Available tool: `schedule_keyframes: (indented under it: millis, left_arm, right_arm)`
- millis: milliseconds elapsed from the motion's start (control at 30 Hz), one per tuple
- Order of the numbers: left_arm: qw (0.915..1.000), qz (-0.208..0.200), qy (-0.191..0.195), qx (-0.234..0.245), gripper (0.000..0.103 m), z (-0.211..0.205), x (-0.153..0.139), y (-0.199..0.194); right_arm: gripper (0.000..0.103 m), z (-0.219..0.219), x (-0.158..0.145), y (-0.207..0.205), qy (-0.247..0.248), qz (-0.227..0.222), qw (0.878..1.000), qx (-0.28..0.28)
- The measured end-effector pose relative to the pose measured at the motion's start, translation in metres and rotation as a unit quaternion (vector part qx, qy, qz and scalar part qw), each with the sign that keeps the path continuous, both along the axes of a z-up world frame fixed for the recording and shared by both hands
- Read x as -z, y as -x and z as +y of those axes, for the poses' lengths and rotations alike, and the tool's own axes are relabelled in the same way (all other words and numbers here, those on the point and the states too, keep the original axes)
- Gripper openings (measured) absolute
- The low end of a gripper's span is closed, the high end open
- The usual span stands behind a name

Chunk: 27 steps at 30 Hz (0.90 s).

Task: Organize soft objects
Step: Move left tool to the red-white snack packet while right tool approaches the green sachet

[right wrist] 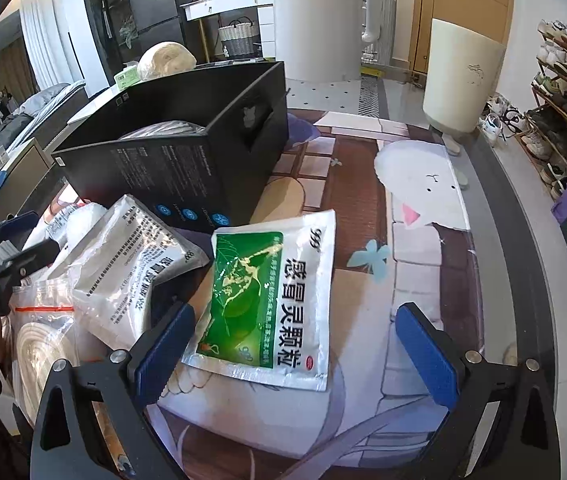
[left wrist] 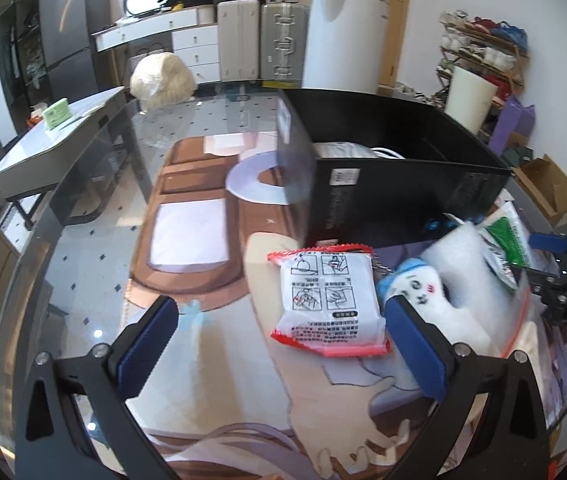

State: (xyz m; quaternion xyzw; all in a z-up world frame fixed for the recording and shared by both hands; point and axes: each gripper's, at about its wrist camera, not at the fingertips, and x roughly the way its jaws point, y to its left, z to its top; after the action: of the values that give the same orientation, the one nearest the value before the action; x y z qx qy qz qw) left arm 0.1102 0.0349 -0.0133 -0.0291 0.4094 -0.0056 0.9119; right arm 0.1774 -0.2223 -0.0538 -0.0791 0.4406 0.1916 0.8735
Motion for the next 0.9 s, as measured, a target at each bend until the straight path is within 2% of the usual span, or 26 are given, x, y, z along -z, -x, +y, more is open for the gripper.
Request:
schedule_keyframes:
  millis: [133, 500, 700, 833, 900]
  left_arm:
    - [0.9997, 0.002, -0.020, -0.015, 0.103, 0.001, 0.001, -0.001]
    - [0.9992, 0.015, -0.038, -0.004, 0.103, 0.000, 0.004, -0.012]
    - [0.9990, 0.034, -0.027, -0.008, 0.103, 0.005, 0.009, -0.020]
    - [0.9982, 0.046, -0.035, -0.014, 0.103, 0.003, 0.013, -0.022]
    - [0.9982, 0.046, -0.036, -0.014, 0.103, 0.003, 0.014, -0.022]
  right_arm:
    - [0.102, -0.002, 0.001, -0.001, 0.004, -0.001, 1.000, 0.002]
    - [0.099, 0.000, 0.002, -0.002, 0.008, -0.011, 1.000, 0.002]
    - [0.099, 0.001, 0.003, -0.002, 0.014, -0.011, 1.000, 0.001]
    - [0.099, 0.000, 0.002, -0.002, 0.013, -0.012, 1.000, 0.003]
    - [0.095, 0.000, 0.001, -0.001, 0.012, -0.015, 1.000, 0.005]
